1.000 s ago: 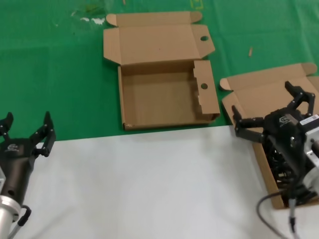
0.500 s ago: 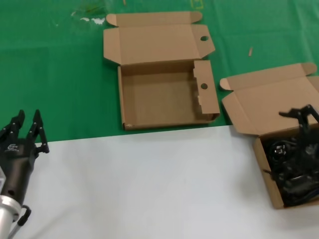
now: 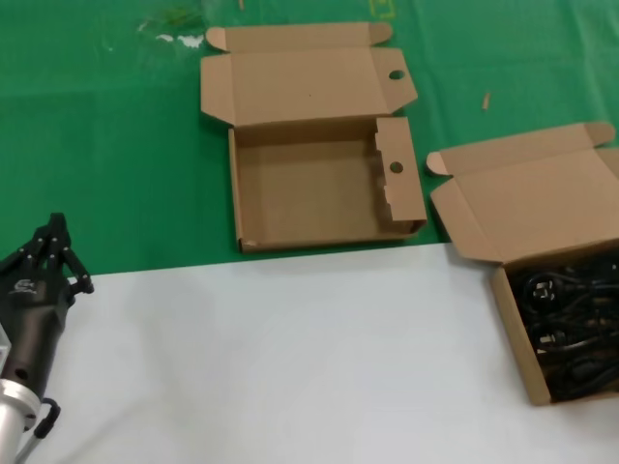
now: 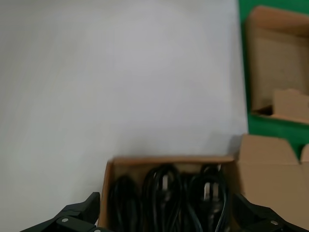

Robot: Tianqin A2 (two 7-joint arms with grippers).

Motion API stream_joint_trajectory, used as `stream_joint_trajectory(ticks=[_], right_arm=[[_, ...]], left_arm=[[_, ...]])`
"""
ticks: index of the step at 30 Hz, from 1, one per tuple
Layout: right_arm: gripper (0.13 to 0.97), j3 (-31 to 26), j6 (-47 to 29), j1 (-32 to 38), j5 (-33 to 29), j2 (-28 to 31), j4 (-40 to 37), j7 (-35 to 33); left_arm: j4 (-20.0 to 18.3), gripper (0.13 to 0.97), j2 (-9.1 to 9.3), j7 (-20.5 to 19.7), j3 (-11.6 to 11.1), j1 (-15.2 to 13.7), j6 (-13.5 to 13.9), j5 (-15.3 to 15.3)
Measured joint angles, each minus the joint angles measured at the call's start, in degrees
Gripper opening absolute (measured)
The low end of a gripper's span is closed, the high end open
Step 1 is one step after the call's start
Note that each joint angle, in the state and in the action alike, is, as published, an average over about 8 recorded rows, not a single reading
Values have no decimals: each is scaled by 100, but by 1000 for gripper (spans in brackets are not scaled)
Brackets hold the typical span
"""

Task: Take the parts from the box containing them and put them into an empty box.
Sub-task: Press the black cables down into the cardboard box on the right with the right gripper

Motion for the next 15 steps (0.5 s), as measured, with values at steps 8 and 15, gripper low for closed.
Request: stream_joint_trajectory(ticks=[8, 15], right_arm=[[923, -640, -712, 1196, -644, -452, -738, -645], [842, -1036, -978, 1991, -1084, -903, -1329, -909]], left_arm=[[0, 140, 0, 0, 0, 0, 0, 0], [0, 140, 0, -1, 0, 0, 0, 1]])
